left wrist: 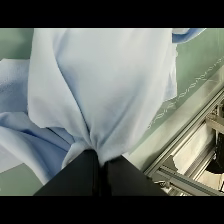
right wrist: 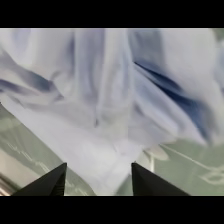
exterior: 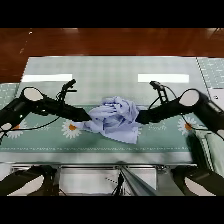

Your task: Fold the shirts.

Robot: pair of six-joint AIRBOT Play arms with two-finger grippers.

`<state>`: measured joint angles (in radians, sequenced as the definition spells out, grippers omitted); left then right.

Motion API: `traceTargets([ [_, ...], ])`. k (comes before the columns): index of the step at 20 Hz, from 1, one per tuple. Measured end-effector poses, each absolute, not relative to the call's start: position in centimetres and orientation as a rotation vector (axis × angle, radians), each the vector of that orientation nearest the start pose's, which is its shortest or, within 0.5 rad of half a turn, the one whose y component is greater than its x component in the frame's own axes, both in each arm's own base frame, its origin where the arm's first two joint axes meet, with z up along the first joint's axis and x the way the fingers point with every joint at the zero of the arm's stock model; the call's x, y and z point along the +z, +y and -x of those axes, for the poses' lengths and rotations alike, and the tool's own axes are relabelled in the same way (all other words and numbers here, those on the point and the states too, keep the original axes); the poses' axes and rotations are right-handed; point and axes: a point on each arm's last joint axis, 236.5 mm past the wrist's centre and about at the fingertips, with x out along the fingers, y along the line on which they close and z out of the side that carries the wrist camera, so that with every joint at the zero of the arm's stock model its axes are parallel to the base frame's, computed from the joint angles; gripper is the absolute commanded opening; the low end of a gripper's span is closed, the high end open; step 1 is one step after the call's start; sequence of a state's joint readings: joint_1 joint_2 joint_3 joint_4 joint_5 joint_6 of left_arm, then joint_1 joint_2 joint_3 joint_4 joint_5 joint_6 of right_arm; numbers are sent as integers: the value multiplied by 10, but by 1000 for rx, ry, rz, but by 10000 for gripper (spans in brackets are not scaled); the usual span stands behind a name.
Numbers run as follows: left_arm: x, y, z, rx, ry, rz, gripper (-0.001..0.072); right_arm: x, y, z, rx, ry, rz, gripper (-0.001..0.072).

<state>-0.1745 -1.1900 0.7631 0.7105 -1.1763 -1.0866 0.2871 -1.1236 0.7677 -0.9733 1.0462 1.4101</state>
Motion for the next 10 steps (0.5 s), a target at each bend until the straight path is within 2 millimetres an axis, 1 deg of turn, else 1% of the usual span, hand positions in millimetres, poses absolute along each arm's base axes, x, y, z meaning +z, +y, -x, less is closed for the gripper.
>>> traceTargets([
  [3,-17,-213,-255,-825,1386,387,26,-46,206,-267,525,1368,-312,501],
  [8,-17,-214,-254,-829,1390,386,26,-63,223,-284,478,1325,-393,497],
  [9,-17,-214,-253,-830,1390,386,26,-68,227,-286,467,1323,-401,417],
  [10,-17,-214,-253,-830,1391,386,26,-74,231,-288,452,1320,-413,180],
])
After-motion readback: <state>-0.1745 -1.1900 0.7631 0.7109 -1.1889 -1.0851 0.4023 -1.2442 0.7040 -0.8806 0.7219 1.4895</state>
